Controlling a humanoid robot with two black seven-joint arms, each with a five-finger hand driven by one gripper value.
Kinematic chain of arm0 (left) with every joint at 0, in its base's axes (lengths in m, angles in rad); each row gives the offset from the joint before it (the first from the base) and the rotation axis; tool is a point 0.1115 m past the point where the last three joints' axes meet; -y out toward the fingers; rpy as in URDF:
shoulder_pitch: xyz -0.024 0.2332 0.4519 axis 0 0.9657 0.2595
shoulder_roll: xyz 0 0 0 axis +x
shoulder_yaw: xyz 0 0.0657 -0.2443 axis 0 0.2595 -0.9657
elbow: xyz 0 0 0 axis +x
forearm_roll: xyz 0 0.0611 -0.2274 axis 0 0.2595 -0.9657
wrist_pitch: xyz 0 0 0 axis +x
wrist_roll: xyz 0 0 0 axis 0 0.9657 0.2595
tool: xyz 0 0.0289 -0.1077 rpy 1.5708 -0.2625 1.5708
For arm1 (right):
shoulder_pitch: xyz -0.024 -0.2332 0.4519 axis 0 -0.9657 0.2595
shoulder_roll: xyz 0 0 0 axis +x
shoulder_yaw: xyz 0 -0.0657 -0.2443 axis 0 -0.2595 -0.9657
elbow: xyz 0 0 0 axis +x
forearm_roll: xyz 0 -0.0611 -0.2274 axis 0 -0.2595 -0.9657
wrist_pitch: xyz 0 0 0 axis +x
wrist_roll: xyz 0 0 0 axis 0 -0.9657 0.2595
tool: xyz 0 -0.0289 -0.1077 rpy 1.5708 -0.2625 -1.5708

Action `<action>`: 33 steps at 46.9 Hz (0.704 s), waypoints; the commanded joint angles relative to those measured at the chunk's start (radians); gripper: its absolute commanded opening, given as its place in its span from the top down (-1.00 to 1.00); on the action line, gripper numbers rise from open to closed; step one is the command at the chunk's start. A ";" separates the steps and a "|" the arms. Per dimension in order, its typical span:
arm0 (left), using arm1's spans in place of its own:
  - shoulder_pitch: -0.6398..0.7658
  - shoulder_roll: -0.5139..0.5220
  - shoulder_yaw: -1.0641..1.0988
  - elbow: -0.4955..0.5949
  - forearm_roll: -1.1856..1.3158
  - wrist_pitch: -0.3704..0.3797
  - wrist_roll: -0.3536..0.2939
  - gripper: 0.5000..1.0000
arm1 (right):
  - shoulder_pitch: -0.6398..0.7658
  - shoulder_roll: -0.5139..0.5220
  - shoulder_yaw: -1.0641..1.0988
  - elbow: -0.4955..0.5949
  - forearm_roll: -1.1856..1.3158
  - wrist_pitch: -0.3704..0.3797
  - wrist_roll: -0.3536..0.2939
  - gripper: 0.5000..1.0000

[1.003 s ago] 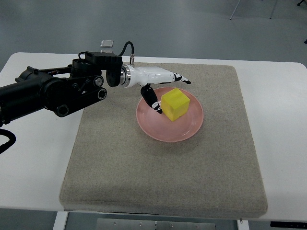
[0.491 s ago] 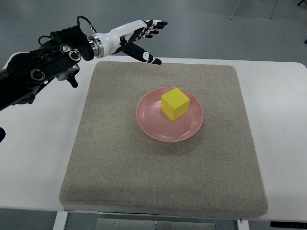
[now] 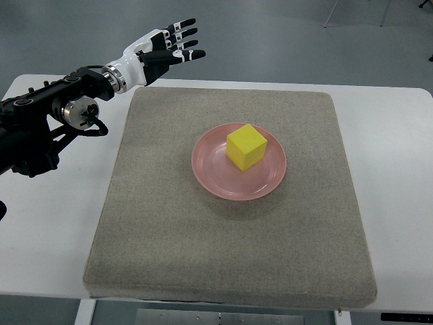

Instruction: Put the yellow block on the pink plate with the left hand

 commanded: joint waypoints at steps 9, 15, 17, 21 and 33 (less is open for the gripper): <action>0.094 0.000 -0.219 0.034 -0.107 -0.089 0.178 -0.98 | 0.000 0.000 0.000 0.000 0.000 0.000 0.000 -0.69; 0.129 -0.002 -0.307 0.034 -0.110 -0.091 0.247 -0.98 | 0.000 0.000 0.000 0.000 0.000 0.000 0.000 -0.69; 0.138 -0.002 -0.328 0.034 -0.113 -0.096 0.257 -0.98 | 0.000 0.000 0.000 0.000 0.000 0.000 0.000 -0.69; 0.157 -0.003 -0.360 0.034 -0.150 -0.117 0.284 -0.98 | 0.000 0.000 0.000 0.000 0.000 0.000 0.000 -0.69; 0.193 -0.002 -0.374 0.034 -0.330 -0.159 0.373 -0.98 | 0.000 0.000 0.000 0.000 0.000 0.000 0.000 -0.69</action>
